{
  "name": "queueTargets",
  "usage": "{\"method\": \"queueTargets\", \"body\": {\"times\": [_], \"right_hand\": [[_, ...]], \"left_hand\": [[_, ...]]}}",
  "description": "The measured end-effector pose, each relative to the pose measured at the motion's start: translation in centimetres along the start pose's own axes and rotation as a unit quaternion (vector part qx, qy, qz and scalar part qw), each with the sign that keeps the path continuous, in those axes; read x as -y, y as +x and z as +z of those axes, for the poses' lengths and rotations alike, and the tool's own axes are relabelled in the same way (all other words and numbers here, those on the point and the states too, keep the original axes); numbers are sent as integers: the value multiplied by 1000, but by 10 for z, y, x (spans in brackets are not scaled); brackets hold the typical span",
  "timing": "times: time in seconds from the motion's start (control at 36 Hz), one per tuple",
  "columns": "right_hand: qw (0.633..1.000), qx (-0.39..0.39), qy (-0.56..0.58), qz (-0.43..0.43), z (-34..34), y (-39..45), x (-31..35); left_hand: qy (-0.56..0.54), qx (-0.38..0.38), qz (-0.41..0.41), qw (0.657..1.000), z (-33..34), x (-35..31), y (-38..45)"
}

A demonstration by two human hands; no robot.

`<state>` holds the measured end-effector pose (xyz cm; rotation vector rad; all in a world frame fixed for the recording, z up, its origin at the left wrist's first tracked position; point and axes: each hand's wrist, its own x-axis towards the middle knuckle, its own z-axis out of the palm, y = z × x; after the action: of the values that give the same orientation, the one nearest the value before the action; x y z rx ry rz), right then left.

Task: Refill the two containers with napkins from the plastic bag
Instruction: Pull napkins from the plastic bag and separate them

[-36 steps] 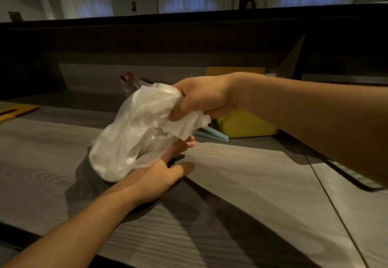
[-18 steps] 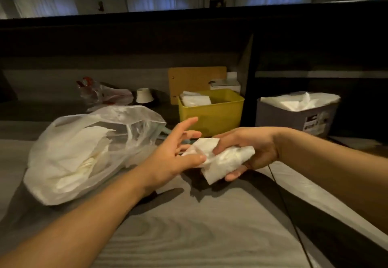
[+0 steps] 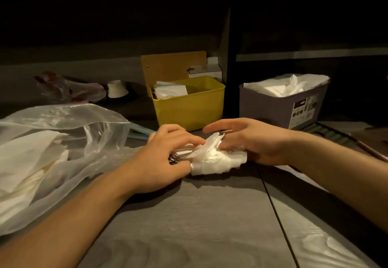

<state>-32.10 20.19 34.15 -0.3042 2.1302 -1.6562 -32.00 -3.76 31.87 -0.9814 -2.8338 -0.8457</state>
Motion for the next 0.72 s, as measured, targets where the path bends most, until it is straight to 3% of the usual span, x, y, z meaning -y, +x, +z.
{"method": "queueTargets", "body": {"times": [0.17,0.31,0.44,0.56,0.72], "right_hand": [[995,-38,-49,-73,10,7,-10],[968,-156,-124,-154,16,6,-17],[960,-153,-147,-183,21,3,-21],[965,-130,-123,-189,23,0,-19],[972,-127,-111,-166,25,-1,-16]], "left_hand": [[15,-10,29,999,-1,4,0],[28,-72,23,997,0,4,0],[-40,-108,-7,993,0,4,-5],[-140,-119,-63,981,-2,2,-6],[-379,-140,-134,905,-4,-6,-5]]}}
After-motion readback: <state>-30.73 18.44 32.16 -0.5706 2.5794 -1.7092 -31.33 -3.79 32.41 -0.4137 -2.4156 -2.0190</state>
